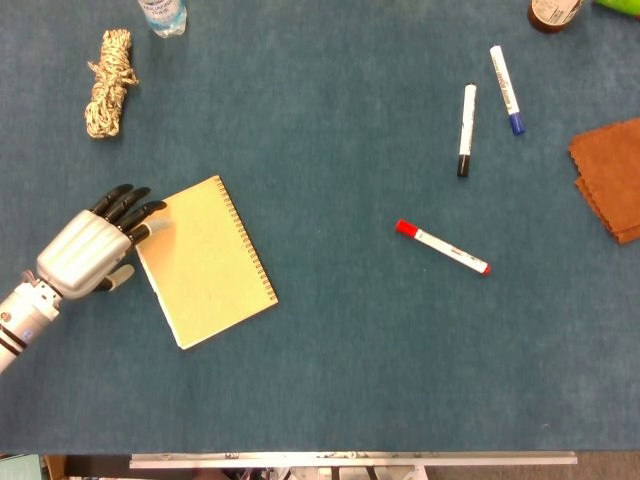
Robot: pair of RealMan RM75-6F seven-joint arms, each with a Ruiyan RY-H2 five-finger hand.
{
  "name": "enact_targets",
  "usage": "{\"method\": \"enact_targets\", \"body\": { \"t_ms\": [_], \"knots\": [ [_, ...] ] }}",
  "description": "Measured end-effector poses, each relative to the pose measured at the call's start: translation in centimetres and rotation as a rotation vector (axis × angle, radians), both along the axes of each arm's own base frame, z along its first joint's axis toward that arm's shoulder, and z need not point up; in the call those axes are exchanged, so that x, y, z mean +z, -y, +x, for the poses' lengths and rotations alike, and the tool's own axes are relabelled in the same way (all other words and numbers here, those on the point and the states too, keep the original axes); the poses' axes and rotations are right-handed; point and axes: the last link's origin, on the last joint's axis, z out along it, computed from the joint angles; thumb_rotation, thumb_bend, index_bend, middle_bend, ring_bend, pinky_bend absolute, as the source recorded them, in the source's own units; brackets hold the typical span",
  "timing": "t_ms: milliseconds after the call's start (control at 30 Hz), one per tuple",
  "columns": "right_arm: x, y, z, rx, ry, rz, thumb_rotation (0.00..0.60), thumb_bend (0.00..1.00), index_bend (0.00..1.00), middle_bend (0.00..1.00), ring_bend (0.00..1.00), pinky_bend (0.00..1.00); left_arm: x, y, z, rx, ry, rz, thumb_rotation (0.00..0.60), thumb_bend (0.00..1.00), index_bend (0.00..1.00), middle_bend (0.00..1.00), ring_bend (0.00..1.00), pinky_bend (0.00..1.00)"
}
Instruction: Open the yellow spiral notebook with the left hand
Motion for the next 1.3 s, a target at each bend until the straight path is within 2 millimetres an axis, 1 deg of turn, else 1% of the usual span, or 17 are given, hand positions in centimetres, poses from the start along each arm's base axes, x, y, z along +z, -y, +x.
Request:
{"method": "enact_targets", "body": {
  "t_ms": [433, 600, 867, 1067, 1167, 1300],
  "knots": [
    [0.1, -0.2, -0.1, -0.005, -0.001, -0.009, 0.600, 0.18, 0.22, 0.19, 0.15, 0.28, -0.8, -0.6, 0.8, 0.006, 0.033, -0.022, 0.600, 0.25, 0.21, 0.13, 0.03, 0.08],
    [0.3, -0.3, -0.2, -0.007, -0.001, -0.017, 0.600, 0.18, 0.22, 0.19, 0.15, 0.28, -1.1, -0.7, 1.2, 0.000, 0.044, -0.027, 0.600, 0.25, 0.22, 0.13, 0.02, 0.07],
    [0.3, -0.4, -0.5, -0.011, 0.001, -0.023, 0.600, 0.18, 0.22, 0.19, 0.15, 0.28, -1.6, -0.7, 2.1, 0.003, 0.095, -0.048, 0.600, 0.25, 0.29, 0.13, 0.02, 0.07],
    [0.5, -0.6, -0.7, -0.016, 0.003, -0.031, 0.600, 0.18, 0.22, 0.19, 0.15, 0.28, -2.2, -0.6, 3.1, 0.017, 0.148, -0.077, 0.600, 0.25, 0.37, 0.15, 0.03, 0.03],
    [0.5, -0.6, -0.9, -0.017, 0.003, -0.034, 0.600, 0.18, 0.22, 0.19, 0.15, 0.28, -2.4, -0.6, 3.7, 0.021, 0.178, -0.092, 0.600, 0.29, 0.40, 0.16, 0.02, 0.01],
    [0.6, -0.6, -1.0, -0.019, 0.005, -0.040, 0.600, 0.18, 0.22, 0.19, 0.15, 0.28, -2.6, -0.6, 4.5, 0.034, 0.215, -0.114, 0.600, 0.40, 0.45, 0.19, 0.02, 0.00]
  ]
}}
